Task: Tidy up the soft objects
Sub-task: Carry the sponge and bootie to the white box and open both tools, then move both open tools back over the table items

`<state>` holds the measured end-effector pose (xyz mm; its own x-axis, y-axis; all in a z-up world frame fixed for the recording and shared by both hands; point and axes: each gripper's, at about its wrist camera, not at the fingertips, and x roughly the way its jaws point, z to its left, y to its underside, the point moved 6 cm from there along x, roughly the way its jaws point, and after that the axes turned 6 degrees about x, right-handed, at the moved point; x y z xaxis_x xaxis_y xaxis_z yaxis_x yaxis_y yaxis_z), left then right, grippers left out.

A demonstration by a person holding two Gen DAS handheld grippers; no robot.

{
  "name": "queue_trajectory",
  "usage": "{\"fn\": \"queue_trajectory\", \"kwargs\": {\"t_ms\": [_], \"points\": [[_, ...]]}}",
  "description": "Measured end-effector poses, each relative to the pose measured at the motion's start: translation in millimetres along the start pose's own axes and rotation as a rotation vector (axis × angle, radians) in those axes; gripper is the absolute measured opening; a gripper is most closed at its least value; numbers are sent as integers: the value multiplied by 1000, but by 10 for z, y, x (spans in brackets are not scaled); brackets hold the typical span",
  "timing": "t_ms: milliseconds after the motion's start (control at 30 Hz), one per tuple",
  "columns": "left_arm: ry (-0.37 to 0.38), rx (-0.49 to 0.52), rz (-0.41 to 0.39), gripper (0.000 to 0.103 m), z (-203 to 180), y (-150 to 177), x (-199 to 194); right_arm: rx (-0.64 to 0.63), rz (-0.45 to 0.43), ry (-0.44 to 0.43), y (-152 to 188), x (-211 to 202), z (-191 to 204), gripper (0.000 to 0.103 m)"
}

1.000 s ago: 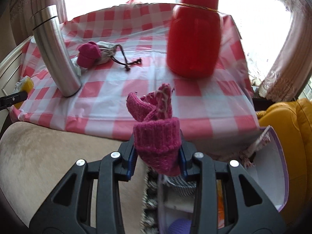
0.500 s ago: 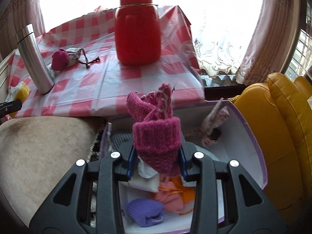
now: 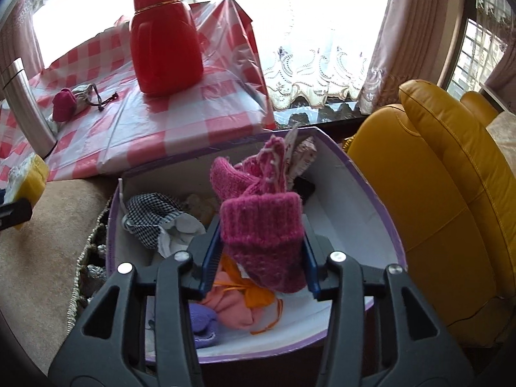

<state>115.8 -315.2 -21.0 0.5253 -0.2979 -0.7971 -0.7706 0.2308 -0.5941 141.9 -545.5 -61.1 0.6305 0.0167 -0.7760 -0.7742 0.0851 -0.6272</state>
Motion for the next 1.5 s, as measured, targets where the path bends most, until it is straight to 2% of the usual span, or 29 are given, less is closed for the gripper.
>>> {"fn": "queue_trajectory", "kwargs": {"t_ms": [67, 200, 333, 400, 600, 700, 867, 1033, 1133, 1233, 1400, 1500], "points": [[37, 28, 8, 54, -153, -13, 42, 10, -6, 15, -2, -11, -65, 68], [127, 50, 44, 61, -355, -13, 135, 9, -21, 37, 0, -34, -102, 72], [124, 57, 47, 69, -359, -17, 144, 10, -33, 32, -11, -55, -70, 76], [128, 43, 38, 77, -317, -30, 116, 14, -40, 12, -32, -73, -40, 77], [131, 18, 17, 78, -239, -31, 42, -14, -81, -3, -80, -192, 133, 82], [95, 22, -2, 80, -164, -21, -43, -42, -100, 13, -119, -254, 257, 85], [-23, 9, -26, 83, 91, 39, -194, -87, -103, 65, -161, -283, 468, 87], [-90, -89, -58, 83, 565, 224, -405, -137, -134, 75, -168, -334, 697, 92], [-113, -170, -91, 83, 883, 365, -570, -174, -133, 34, -156, -335, 872, 92], [-175, -225, -103, 83, 1184, 472, -726, -197, -101, -36, -123, -301, 1052, 92], [-265, -403, -102, 83, 1792, 651, -921, -216, -52, -148, -56, -239, 1342, 92], [-284, -470, -110, 83, 2060, 730, -986, -246, -41, -165, -53, -183, 1491, 92]]}}
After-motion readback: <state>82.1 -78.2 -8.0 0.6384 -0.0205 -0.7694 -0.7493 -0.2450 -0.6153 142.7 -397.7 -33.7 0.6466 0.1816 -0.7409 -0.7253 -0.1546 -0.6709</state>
